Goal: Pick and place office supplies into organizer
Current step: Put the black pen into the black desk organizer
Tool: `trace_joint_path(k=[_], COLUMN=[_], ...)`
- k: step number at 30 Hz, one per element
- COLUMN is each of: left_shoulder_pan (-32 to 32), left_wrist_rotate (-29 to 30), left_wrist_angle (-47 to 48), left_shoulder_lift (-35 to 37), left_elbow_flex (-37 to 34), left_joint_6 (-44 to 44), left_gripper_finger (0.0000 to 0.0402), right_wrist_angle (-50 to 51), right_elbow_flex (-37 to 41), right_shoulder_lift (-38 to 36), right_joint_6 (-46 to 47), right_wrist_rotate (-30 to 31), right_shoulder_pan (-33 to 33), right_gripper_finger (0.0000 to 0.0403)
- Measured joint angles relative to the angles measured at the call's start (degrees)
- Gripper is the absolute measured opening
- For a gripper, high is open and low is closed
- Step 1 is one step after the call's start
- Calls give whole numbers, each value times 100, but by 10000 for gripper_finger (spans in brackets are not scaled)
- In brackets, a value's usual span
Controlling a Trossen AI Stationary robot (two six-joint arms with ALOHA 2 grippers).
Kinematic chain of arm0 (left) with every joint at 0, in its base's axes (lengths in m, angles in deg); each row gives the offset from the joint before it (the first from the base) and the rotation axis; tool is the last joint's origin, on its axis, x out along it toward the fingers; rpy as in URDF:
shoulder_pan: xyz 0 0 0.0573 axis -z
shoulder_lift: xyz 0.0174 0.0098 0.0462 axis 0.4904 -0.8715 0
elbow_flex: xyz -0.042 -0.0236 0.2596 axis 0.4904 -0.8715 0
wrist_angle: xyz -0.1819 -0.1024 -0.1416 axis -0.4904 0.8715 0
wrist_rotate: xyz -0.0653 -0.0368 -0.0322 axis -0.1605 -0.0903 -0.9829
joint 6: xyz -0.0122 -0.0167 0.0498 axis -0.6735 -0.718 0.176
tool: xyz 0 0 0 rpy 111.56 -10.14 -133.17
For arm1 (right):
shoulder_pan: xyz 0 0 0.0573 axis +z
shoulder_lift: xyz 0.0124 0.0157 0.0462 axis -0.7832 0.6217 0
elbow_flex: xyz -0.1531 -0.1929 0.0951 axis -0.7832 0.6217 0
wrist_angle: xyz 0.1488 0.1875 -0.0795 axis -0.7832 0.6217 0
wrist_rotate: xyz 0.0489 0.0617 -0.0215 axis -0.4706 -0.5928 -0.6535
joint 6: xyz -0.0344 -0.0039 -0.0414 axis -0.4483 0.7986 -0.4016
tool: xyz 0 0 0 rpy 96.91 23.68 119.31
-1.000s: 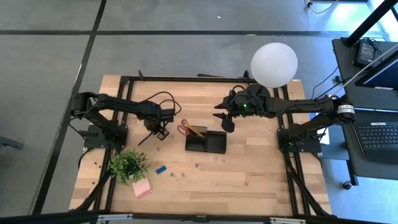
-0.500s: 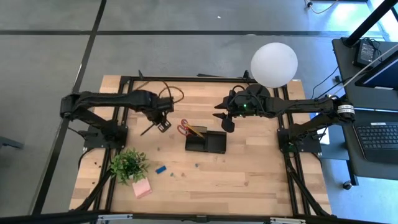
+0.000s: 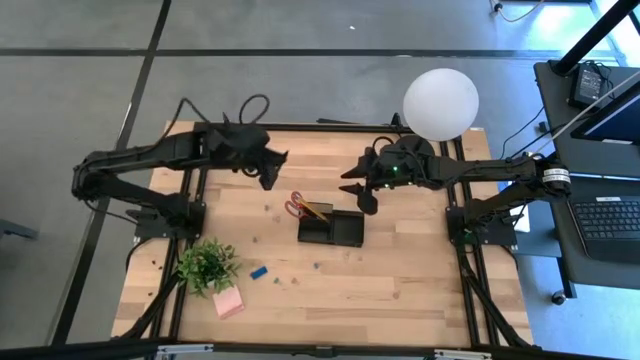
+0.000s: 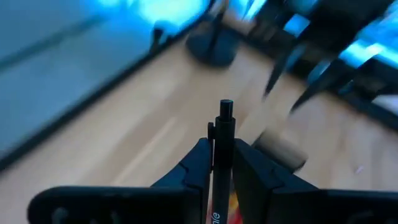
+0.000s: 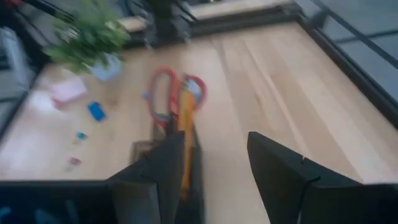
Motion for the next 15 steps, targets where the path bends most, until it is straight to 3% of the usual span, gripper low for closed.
trace_joint_path(k=[8, 15], left_shoulder_pan=[265, 487], left_wrist_rotate=[-6, -227], left_wrist_angle=[-2115, -4476], left_shoulder_lift=[-333, -642], left_elbow_flex=[-109, -1088], left_joint_6=[1218, 1291], left_gripper_finger=[49, 48], right_wrist_angle=[-460, -145], right_elbow_flex=[0, 0], right_shoulder_lift=[0, 0], right_joint_6=[257, 396], right_wrist_rotate=[-464, -481], right_shoulder_pan=[33, 33], right_gripper_finger=[178, 178])
